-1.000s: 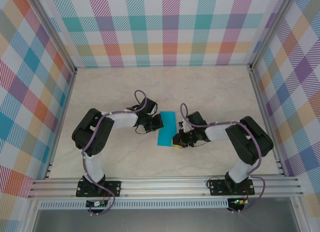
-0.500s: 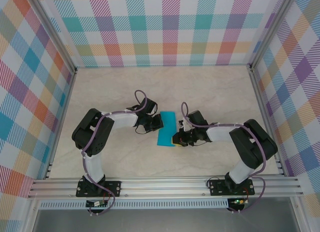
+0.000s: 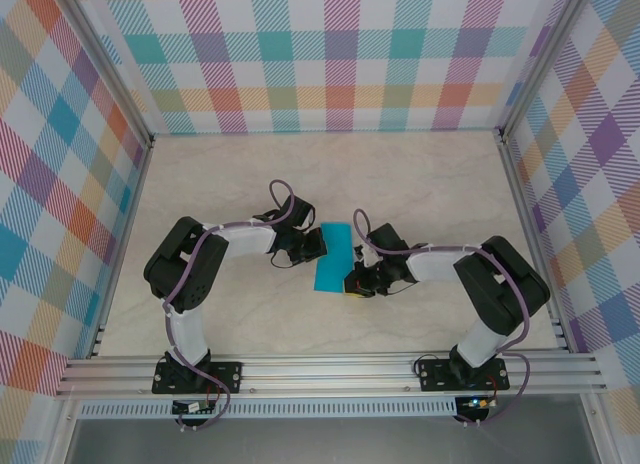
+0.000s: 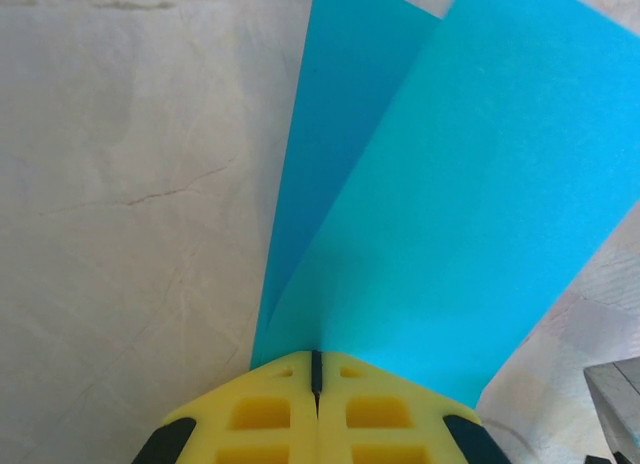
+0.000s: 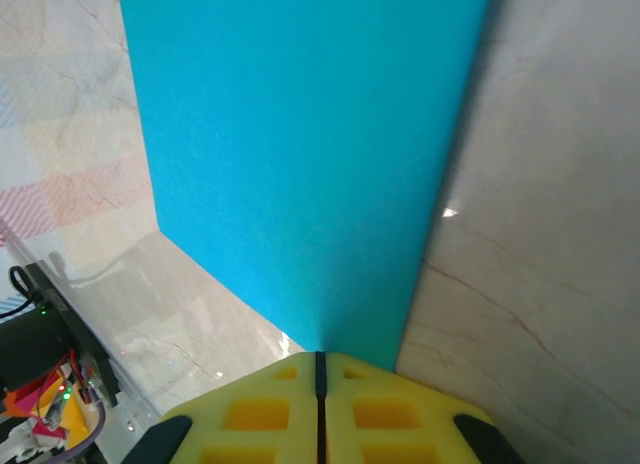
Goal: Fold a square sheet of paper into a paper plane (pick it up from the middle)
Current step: Fold the square sheet of paper in half at the center of the table.
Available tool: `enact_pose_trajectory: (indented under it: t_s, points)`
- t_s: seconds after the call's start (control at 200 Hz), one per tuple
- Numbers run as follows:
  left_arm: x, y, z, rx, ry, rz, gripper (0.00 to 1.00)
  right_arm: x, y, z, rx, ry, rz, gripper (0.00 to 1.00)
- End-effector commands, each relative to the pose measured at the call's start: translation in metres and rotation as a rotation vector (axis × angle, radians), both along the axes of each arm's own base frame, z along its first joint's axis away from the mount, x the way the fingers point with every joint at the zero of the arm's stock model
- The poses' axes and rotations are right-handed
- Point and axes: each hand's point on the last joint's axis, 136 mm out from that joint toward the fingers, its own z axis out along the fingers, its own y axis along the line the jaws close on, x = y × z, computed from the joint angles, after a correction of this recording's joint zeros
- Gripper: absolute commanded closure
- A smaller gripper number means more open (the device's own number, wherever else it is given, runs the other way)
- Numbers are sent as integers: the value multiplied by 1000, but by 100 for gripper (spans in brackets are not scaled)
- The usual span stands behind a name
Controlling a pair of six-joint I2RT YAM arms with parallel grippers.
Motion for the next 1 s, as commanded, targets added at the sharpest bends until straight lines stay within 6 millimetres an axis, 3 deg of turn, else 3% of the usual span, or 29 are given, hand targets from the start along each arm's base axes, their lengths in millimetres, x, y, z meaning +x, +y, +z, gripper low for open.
enact_pose_trajectory:
  t_s: [0.0,0.145,0.315,0.56,0.675,0.81,0.995]
  points:
    - [-19,20,-29,125,84,8,100,14,1,27,-3,-72,-13,92]
    - [-18,20,-28,123,80,8,100,30,8,39,38,-110,-25,91]
    - [-18,20,-28,123,83,8,100,32,14,23,54,-62,-16,92]
    - [-18,20,-27,126,80,3,100,20,1,-3,-9,-9,-34,91]
    - [-18,20,-28,125,83,1,100,26,5,12,29,-30,-35,91]
    - [-18,20,-28,128,82,-2,100,48,10,42,91,-105,-53,91]
    - [-19,19,-29,127,86,-4,100,73,10,40,135,-98,-74,92]
